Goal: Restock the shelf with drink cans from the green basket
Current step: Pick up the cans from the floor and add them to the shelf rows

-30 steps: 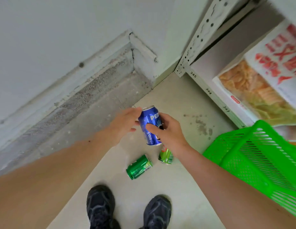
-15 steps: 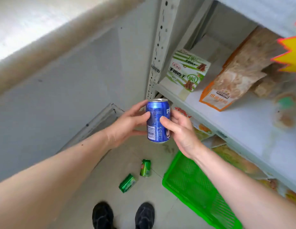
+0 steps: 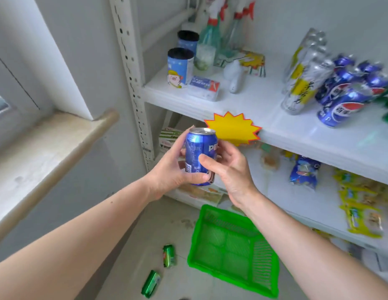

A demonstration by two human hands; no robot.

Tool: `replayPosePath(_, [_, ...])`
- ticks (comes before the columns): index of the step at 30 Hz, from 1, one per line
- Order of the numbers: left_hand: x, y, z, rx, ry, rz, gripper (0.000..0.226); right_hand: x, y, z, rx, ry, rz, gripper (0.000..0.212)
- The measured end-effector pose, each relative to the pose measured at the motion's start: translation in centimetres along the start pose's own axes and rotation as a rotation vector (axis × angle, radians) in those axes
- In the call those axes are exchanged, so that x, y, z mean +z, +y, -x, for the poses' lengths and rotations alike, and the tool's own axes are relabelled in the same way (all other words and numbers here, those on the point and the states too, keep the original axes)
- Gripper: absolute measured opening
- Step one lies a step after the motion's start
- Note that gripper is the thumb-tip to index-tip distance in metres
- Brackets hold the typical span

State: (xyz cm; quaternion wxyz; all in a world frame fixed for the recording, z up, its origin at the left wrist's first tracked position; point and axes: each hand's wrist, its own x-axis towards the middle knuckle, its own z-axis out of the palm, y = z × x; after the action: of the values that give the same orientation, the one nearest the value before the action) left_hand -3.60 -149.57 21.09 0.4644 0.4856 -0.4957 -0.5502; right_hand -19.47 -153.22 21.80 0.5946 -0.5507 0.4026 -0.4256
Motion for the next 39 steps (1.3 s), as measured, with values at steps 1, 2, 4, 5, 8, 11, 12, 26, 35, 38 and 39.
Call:
replayPosePath(1, [0.7,1.0,-0.1,0.011,-0.033,-0.010,0.109,-0.7,-1.2,0.6,-0.010,0.014,0.022,0.055])
replayPosePath(2, [1.3,2.0,-0.2,0.015,-0.072,-0.013,0.108,-1.5,-2.4,1.1,-0.022,0.021,0.052,0.054])
replayPosePath(4, [2.6,3.9,-0.4,0.001,-0.152,-0.008,0.109,-3.4,-4.9,2.1,-0.028,0.018,0.110,0.047])
replayPosePath(5, [3.4,4.8,-0.4,-0.009,-0.195,-0.006,0.109,-4.4,-6.2,2.6,-0.015,0.010,0.132,0.041])
replayPosePath(8, [6.2,6.9,-0.8,-0.027,-0.313,0.002,0.111,-7.7,-10.1,4.2,0.035,-0.017,0.181,0.031])
replayPosePath(11, [9.4,8.8,-1.2,-0.045,-0.357,0.010,0.105,-10.8,-13.0,5.7,0.041,0.026,0.296,0.037])
replayPosePath(12, [10.7,9.4,-1.3,-0.036,-0.355,-0.002,0.100,-11.8,-13.6,6.1,0.038,0.059,0.323,0.041])
replayPosePath(26, [27.9,10.7,-6.6,0.049,-0.276,-0.003,0.082,-27.6,-19.8,8.2,0.073,0.153,0.515,0.039])
replayPosePath(35, [33.5,10.6,-10.4,0.037,-0.271,-0.067,0.073,-33.1,-20.8,5.2,0.082,0.193,0.610,0.047])
replayPosePath(38, [34.4,11.0,-12.3,0.070,-0.222,-0.101,0.069,-34.0,-21.0,3.4,0.096,0.220,0.657,0.047])
replayPosePath(39, [34.5,11.0,-13.2,0.067,-0.223,-0.085,0.067,-34.4,-21.2,2.9,0.103,0.214,0.670,0.046])
